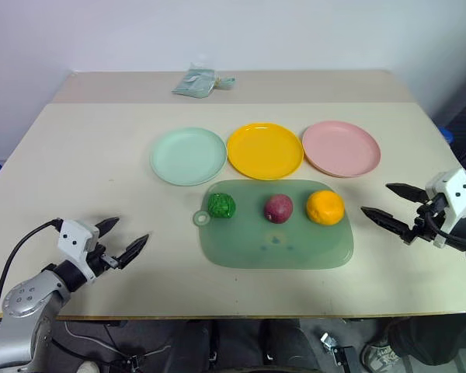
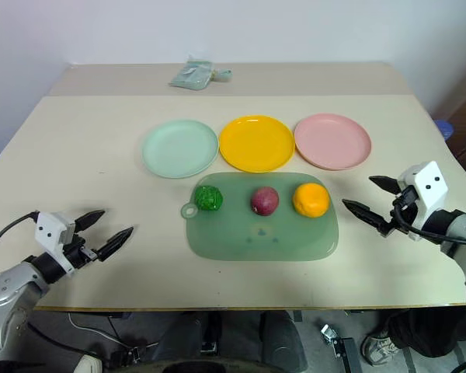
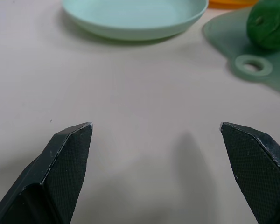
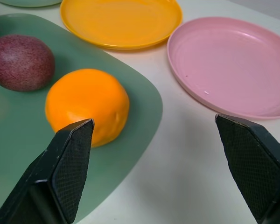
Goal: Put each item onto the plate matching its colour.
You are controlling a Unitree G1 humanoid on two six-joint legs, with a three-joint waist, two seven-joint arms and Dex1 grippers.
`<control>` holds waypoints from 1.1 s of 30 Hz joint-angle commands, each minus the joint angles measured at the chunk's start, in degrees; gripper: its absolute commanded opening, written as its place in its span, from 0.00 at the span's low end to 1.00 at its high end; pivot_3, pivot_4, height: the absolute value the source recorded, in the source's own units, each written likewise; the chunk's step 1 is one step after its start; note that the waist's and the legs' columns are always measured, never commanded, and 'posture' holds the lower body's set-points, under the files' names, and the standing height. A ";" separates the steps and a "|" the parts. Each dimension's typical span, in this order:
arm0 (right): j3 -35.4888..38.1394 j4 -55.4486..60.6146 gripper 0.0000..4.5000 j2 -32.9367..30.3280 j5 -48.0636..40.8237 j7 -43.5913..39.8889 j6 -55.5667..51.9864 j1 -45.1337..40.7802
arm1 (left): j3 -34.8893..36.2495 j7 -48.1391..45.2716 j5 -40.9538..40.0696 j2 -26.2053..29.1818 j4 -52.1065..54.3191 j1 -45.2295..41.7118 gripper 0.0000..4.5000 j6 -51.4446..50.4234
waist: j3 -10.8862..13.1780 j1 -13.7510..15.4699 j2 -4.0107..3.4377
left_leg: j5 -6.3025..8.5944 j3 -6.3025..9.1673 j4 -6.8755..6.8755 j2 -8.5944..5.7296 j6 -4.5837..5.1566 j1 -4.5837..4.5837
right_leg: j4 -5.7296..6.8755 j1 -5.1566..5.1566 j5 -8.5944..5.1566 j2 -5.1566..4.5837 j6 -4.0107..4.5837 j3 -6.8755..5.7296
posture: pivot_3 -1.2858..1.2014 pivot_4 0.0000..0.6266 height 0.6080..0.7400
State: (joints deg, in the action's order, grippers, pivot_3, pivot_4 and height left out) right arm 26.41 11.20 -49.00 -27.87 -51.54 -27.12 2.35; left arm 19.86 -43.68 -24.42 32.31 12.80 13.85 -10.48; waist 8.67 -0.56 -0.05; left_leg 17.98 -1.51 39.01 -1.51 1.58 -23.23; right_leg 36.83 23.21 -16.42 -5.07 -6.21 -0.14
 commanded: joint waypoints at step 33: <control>-8.22 21.88 0.95 4.84 -7.94 8.45 -5.90 -2.93 | -21.33 -9.83 -0.61 2.33 -1.15 -28.74 1.00 -12.56 | 0.01 0.23 0.03 | -0.17 0.00 0.09 -0.03 -0.28 -0.07 | 0.04 0.04 0.02 0.05 -0.04 -0.02 | 0.52 0.24 1.00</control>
State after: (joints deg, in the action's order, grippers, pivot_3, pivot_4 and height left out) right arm 16.20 32.49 -43.85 -35.83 -43.10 -33.81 -1.26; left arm -0.40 -52.33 -25.41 34.66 11.65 -13.18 -23.32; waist 8.68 -0.33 -0.02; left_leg 17.81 -1.51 39.14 -1.54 1.29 -23.31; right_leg 36.87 23.24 -16.40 -5.03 -6.25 -0.17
